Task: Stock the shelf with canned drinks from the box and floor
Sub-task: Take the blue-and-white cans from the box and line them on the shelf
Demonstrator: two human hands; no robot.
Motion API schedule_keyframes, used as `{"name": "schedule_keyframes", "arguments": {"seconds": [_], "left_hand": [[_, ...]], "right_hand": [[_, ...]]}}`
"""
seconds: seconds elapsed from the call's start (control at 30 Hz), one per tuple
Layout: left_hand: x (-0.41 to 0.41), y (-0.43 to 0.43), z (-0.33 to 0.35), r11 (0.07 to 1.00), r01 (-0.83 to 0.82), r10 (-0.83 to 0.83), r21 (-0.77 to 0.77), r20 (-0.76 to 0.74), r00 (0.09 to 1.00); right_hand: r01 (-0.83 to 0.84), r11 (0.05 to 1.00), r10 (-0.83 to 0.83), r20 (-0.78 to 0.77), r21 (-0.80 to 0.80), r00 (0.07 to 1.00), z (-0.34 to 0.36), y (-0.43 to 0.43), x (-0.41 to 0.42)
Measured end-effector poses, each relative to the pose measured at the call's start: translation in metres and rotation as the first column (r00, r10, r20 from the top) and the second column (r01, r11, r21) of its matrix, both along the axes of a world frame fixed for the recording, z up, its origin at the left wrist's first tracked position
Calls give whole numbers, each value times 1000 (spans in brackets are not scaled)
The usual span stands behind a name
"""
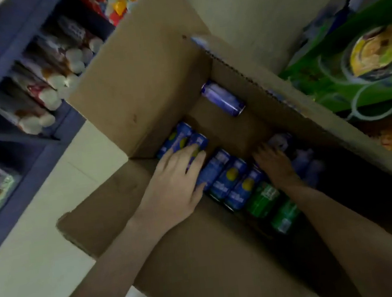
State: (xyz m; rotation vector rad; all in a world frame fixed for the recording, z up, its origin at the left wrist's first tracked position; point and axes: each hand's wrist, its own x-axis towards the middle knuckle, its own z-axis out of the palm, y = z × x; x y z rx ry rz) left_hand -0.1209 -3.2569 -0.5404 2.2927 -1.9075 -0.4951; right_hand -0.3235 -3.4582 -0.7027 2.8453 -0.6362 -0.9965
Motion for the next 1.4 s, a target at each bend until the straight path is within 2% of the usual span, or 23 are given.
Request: {"name": "schedule_keyframes", "arguments": {"seconds": [0.1, 0.2, 0.27, 0.33, 0.4, 0.43, 0.47, 0.53, 0.57, 0.63, 0.7, 0.77, 0.8, 0.83, 0.87, 0.9, 0.97, 1.03, 1.07, 1.13, 1.23, 1.3, 1.4], "left_hand": [[-3, 6, -9, 999, -15, 15, 33, 5, 1000], [-6, 4, -12, 999, -42, 42, 34, -2, 999], [-9, 4, -9, 998, -49, 49, 33, 4, 999], [-10, 2, -3, 998, -45, 45, 42, 6, 999], [-10, -4, 4, 997, -50, 51, 56, -5, 999], [-11, -9, 7, 996, -64, 65, 67, -15, 998], [-12, -15, 11, 994, -81, 84, 77, -29, 996], [-15, -28, 21, 987, -141, 149, 81, -105, 983], [-18, -35, 27, 976, -196, 211, 99, -184, 960], [-22, -47, 43, 929, -338, 369, 149, -377, 849], [-24, -57, 55, 894, -408, 448, 185, -420, 790], [-22, -65, 62, 883, -411, 470, 228, -446, 762], [-19, -68, 62, 865, -422, 502, 272, -488, 714], [-17, -71, 61, 839, -429, 544, 335, -553, 632], [-15, -72, 59, 809, -433, 585, 398, -615, 529], [-13, -72, 57, 780, -430, 619, 454, -662, 423], [-17, -73, 48, 748, -384, 649, 541, -717, 255], [-23, -74, 37, 732, -343, 667, 588, -722, 185], [-26, -74, 33, 731, -324, 673, 601, -713, 196], [-30, -75, 24, 745, -288, 666, 602, -692, 278], [-27, -72, 15, 771, -263, 635, 580, -665, 393], [-24, -66, 9, 770, -278, 636, 574, -652, 413], [-21, -55, 2, 758, -330, 653, 563, -659, 374]], "right_hand": [[-80, 992, 90, 103, -101, 991, -10, -3, -5], [-34, 993, 63, 263, -115, 963, 1, -1, -3], [84, 995, -58, 377, -55, 924, 19, 2, 3], [213, 963, -269, 485, 167, 832, 41, 11, 10], [330, 845, -520, 504, 421, 689, 77, 26, 26], [382, 751, -648, 492, 539, 581, 98, 35, 35], [397, 652, -752, 479, 647, 453, 119, 44, 46], [305, 500, -864, 444, 811, 237, 158, 62, 65], [248, 453, -890, 422, 856, 171, 175, 69, 73], [204, 359, -934, 349, 911, 82, 199, 79, 85], [212, 282, -959, 279, 936, 41, 214, 80, 89], [199, 195, -980, 182, 960, 82, 222, 71, 86], [167, 124, -987, 104, 978, 125, 224, 65, 81], [133, 55, -987, 33, 990, 159, 224, 59, 74], [125, 25, -982, 1, 992, 189, 219, 54, 67], [161, 49, -977, 14, 986, 215, 210, 50, 58], [351, 215, -944, 101, 911, 315, 185, 37, 32], [539, 398, -875, 131, 742, 466, 150, 25, 3], [591, 457, -846, 119, 665, 520, 134, 20, -10], [621, 548, -784, 85, 560, 615, 109, 15, -29], [527, 714, -611, 42, 462, 791, 81, 15, -39], [439, 825, -473, 7, 356, 881, 66, 15, -42], [376, 904, -370, -70, 203, 926, 46, 9, -49]]}}
